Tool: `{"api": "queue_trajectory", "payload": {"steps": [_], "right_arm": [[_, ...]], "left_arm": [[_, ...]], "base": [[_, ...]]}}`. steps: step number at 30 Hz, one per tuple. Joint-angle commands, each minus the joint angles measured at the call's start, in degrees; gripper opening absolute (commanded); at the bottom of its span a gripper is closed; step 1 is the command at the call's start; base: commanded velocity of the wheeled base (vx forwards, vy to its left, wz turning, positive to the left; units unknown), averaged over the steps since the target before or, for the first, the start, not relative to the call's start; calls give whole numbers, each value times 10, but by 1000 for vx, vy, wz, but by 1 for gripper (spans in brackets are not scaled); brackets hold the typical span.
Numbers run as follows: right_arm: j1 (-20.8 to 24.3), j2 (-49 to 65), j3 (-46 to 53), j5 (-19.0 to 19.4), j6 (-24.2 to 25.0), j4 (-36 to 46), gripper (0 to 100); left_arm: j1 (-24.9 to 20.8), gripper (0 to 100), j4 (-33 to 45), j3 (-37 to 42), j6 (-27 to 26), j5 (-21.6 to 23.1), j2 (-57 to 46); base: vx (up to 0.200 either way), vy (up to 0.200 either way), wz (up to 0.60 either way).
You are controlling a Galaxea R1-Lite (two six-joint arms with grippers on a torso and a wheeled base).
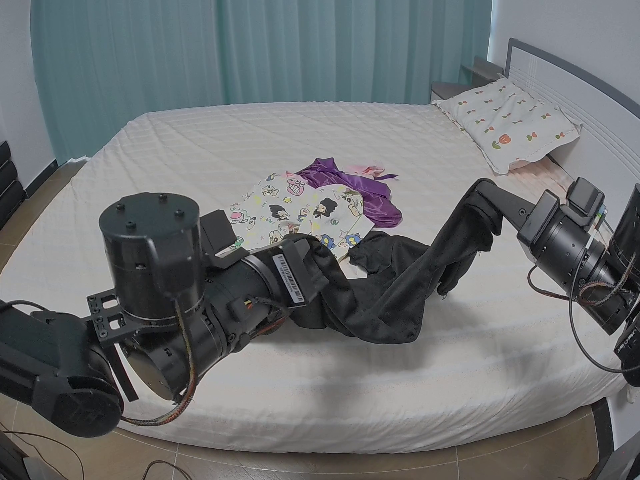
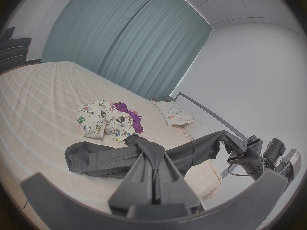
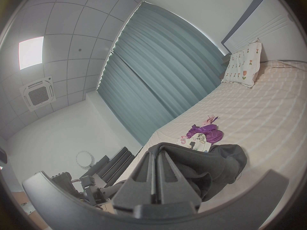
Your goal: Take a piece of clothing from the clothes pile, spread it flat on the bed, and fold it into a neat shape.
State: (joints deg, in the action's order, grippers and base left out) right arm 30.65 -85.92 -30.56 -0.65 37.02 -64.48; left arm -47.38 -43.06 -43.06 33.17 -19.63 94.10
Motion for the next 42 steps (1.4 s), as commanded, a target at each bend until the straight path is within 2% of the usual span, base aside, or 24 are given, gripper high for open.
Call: {"api": "queue_trajectory", "payload": {"steps": [1,6,20,42], "right_arm": [[-11,4,7,0,1,1,0],[-21,6,16,1,2,1,0],[-61,6,26,3,2,0,0],[-81,36,41,1,2,-4,0]], "left_arm": [[-3,0,0,-1,3,1,12],[-9,0,0,-2,3,1,20],[-10,0,-2,-9,1,-1,19],[-10,0,-3,-18,1,-1,19]], "base": [[0,0,0],[0,0,0],[0,-200,0],[0,-200,0]]}}
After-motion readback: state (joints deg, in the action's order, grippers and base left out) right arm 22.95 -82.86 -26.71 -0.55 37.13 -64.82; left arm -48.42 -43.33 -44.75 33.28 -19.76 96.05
